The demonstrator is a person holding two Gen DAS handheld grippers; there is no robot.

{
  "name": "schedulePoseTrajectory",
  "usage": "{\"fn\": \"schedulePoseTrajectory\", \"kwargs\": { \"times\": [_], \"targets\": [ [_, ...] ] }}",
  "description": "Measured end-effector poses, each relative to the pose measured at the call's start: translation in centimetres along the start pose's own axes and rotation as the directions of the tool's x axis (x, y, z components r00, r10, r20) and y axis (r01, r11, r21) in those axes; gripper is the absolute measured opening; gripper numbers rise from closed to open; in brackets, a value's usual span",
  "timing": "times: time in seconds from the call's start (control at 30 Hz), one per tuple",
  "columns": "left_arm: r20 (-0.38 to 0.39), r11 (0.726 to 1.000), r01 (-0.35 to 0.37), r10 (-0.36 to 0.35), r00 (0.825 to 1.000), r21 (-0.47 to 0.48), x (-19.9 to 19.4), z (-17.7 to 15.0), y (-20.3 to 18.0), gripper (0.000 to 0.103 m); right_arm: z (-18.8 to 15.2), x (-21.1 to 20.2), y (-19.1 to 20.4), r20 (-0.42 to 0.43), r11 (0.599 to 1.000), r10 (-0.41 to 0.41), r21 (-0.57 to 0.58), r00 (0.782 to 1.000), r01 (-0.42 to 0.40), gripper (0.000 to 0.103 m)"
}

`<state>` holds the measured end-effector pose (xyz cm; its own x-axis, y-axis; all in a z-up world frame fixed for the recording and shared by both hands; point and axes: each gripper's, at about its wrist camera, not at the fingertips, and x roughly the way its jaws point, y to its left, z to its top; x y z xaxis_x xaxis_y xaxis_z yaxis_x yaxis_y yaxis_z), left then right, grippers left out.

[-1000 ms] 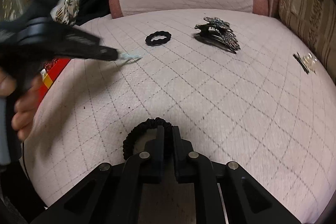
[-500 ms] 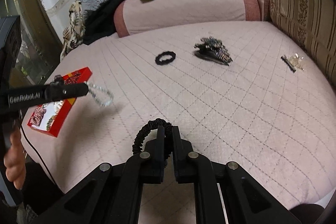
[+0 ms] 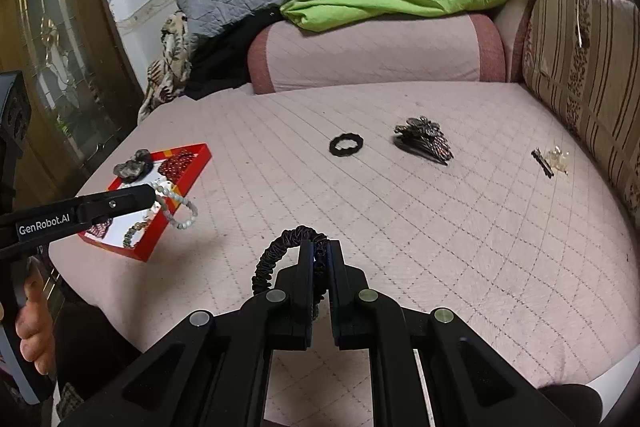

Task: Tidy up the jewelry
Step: 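Carry the black scrunchie and green bead bracelet over the white tray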

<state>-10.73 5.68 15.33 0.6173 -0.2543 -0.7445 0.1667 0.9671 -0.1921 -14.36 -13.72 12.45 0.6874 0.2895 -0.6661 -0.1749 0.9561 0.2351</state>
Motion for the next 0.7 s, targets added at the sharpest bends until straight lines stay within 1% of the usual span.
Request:
{"fn": "schedulePoseTrajectory", "kwargs": {
  "times": [0.2, 0.33, 0.5, 0.7],
  "targets": [
    [0.078, 0.996, -0.057, 0.052, 0.996, 0.062, -2.8, -0.2, -0.9, 0.005, 0.3, -1.3, 1.5, 0.027, 0.999, 0.008, -0.033, 1.000, -0.007, 0.007],
    [0.107, 0.993, -0.075, 0.065, 0.992, 0.089, -3.8, -0.3, -1.4, 0.005, 0.5, -1.9, 2.1, 0.039, 0.999, 0.013, -0.043, 0.999, -0.011, 0.008],
    [0.120, 0.996, -0.060, 0.051, 0.991, 0.072, -4.8, -0.2, -0.9, 0.005, 1.2, -2.5, 3.3, 0.052, 0.997, 0.011, -0.072, 0.999, -0.007, 0.007],
    [0.139, 0.995, -0.087, 0.080, 0.987, 0.045, -5.6, -0.2, 0.1, 0.005, 2.5, -3.3, 5.2, 0.072, 0.990, 0.027, -0.137, 0.997, -0.017, 0.008]
  ]
}}
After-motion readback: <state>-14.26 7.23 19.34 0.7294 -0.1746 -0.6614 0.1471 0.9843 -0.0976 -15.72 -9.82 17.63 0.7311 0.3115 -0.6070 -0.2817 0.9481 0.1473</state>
